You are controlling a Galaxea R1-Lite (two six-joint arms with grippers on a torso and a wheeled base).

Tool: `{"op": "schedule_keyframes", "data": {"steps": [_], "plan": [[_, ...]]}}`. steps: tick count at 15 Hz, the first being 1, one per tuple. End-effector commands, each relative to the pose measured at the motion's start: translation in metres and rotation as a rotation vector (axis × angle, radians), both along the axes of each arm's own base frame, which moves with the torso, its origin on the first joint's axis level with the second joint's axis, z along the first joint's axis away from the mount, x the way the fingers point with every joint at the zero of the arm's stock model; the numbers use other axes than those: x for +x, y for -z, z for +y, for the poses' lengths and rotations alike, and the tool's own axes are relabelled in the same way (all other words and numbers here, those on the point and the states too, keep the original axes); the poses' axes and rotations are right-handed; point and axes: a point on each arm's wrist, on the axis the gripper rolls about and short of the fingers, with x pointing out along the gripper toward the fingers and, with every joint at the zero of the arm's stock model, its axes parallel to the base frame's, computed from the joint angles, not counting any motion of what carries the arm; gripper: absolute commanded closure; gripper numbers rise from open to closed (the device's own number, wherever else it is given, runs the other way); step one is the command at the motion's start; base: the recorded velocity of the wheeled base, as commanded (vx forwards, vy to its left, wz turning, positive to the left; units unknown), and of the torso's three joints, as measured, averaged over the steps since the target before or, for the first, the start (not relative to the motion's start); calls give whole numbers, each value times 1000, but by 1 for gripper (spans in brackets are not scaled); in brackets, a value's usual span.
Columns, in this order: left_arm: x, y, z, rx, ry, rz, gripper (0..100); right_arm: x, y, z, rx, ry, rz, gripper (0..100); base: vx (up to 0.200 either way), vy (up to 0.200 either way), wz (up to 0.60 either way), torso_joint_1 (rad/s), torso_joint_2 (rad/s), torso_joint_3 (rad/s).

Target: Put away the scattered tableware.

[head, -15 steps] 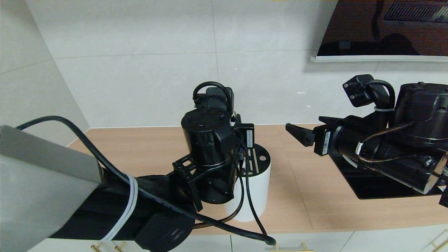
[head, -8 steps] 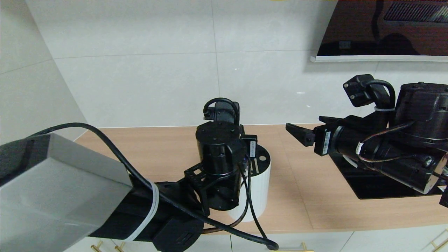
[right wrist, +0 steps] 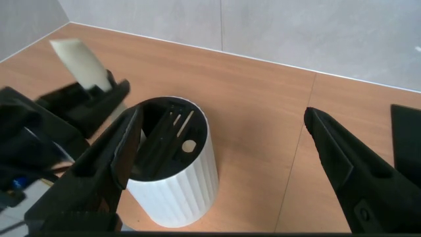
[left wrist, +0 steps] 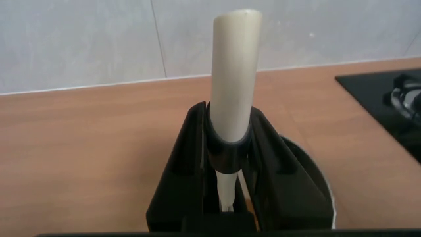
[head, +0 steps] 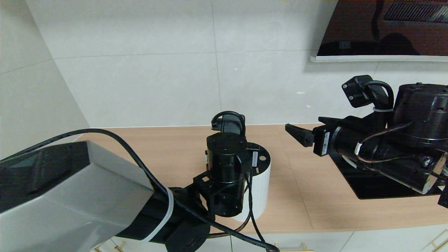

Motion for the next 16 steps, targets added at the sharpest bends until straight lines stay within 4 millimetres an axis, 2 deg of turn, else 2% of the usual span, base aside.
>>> {"op": "schedule_keyframes", "data": {"steps": [1, 7, 8, 16], "plan": [[1, 7, 0, 14, -2, 13, 100, 1, 2, 1, -3, -1, 5, 0, 0, 0, 0, 0, 0, 0], [1, 10, -1, 22, -2, 20, 100, 1, 2, 1, -3, -1, 4, 0, 0, 0, 0, 0, 0, 0], [1, 10, -1, 22, -2, 20, 0, 1, 2, 1, -3, -1, 4, 0, 0, 0, 0, 0, 0, 0], [0, 6, 0, 7, -3, 6, 0, 1, 2, 1, -3, 1, 4, 0, 0, 0, 0, 0, 0, 0]]}}
